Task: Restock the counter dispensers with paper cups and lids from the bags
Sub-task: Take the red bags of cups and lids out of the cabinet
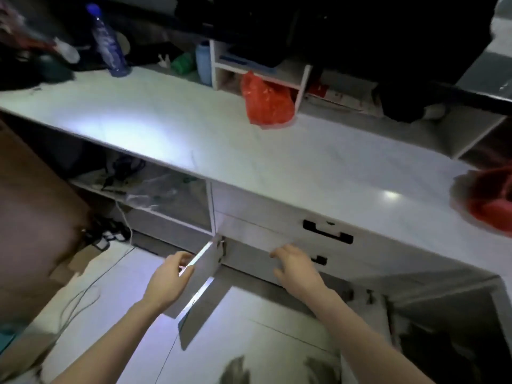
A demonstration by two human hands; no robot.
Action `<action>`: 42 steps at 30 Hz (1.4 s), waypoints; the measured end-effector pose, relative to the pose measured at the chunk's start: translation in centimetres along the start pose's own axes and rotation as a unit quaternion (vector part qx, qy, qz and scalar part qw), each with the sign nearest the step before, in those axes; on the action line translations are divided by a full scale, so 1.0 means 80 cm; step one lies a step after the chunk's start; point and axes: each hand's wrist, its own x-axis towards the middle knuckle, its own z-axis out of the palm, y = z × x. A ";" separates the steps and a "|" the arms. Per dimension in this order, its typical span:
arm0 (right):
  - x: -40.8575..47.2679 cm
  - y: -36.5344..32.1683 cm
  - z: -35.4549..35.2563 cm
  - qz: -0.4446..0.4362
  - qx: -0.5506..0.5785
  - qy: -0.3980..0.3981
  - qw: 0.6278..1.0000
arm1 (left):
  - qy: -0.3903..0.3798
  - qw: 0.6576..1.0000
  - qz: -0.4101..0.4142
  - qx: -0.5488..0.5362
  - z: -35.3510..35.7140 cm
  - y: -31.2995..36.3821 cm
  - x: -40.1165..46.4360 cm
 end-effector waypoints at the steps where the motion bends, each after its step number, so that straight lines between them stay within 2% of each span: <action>1: 0.007 -0.008 0.027 -0.011 0.002 -0.015 1.000 | -0.001 1.000 -0.029 0.005 0.005 -0.030 -0.011; 4: 0.027 -0.021 0.121 -0.042 0.027 -0.056 0.997 | -0.002 0.996 -0.079 0.030 0.039 -0.117 -0.028; 7: 0.056 -0.016 0.227 -0.080 0.035 -0.079 0.993 | 0.001 0.993 -0.072 0.095 0.085 -0.198 -0.008; 14: 0.131 0.021 0.438 -0.165 0.051 -0.056 0.983 | 0.006 0.980 -0.084 0.179 0.198 -0.351 0.084; 17: 0.153 0.036 0.516 -0.201 0.059 -0.041 0.977 | 0.087 0.977 -0.068 0.183 0.235 -0.396 0.095; 20: 0.160 0.049 0.563 -0.224 0.085 -0.013 0.971 | 0.175 0.971 -0.018 0.164 0.248 -0.395 0.087; 23: 0.147 0.066 0.581 -0.242 0.129 0.033 0.961 | 0.171 0.978 0.039 0.117 0.267 -0.376 0.057; 27: 0.102 0.104 0.574 -0.235 0.181 0.062 0.953 | 0.042 0.991 0.128 0.014 0.328 -0.322 0.014; 30: 0.059 0.155 0.559 -0.158 0.239 0.076 0.955 | -0.058 0.980 0.189 0.009 0.388 -0.275 0.008; 32: 0.042 0.194 0.542 -0.116 0.248 0.092 0.957 | -0.091 0.970 0.225 0.034 0.424 -0.247 0.021; 37: 0.050 0.276 0.496 -0.037 0.216 0.161 0.962 | -0.100 0.951 0.272 0.111 0.495 -0.194 0.075; 42: 0.074 0.314 0.469 0.005 0.025 0.328 0.944 | -0.084 0.940 0.294 0.149 0.543 -0.166 0.123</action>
